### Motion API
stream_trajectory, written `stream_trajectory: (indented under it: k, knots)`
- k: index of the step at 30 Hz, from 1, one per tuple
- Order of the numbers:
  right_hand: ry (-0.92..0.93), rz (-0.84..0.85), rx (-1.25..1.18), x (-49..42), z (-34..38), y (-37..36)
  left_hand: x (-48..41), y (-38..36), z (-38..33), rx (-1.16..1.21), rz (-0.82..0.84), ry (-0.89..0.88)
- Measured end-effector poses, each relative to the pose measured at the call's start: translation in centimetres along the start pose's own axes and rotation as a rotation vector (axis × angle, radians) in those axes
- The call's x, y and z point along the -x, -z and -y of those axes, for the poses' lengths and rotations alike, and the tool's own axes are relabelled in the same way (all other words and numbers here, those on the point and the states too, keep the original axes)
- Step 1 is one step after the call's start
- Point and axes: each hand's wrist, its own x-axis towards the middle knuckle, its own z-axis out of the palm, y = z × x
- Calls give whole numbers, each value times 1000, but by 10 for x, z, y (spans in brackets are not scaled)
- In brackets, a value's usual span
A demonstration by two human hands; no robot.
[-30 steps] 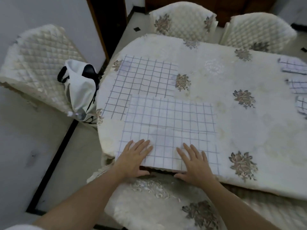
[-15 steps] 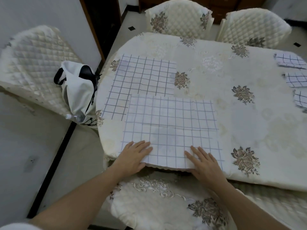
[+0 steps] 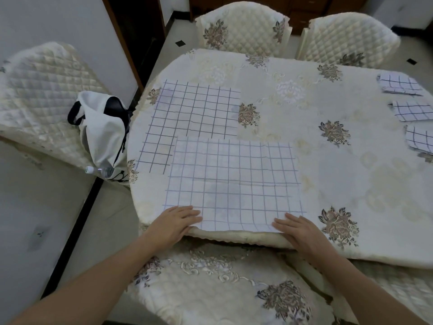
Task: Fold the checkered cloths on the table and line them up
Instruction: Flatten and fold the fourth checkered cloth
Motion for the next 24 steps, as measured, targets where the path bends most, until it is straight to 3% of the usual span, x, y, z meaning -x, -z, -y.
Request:
stream_trajectory:
  k: [6,16,20,24]
  knots:
    - [-68,211,-143,18,13,25,11,15,-10,123,129,77]
    - [-135,256,-183,39,11,53,4,70,-27,362,473,167]
    - [-169,318,-223,35,10,66,-3,81,-22,501,519,225]
    - [-157,334,-171,11,4,78,-22,83,-12,465,505,263]
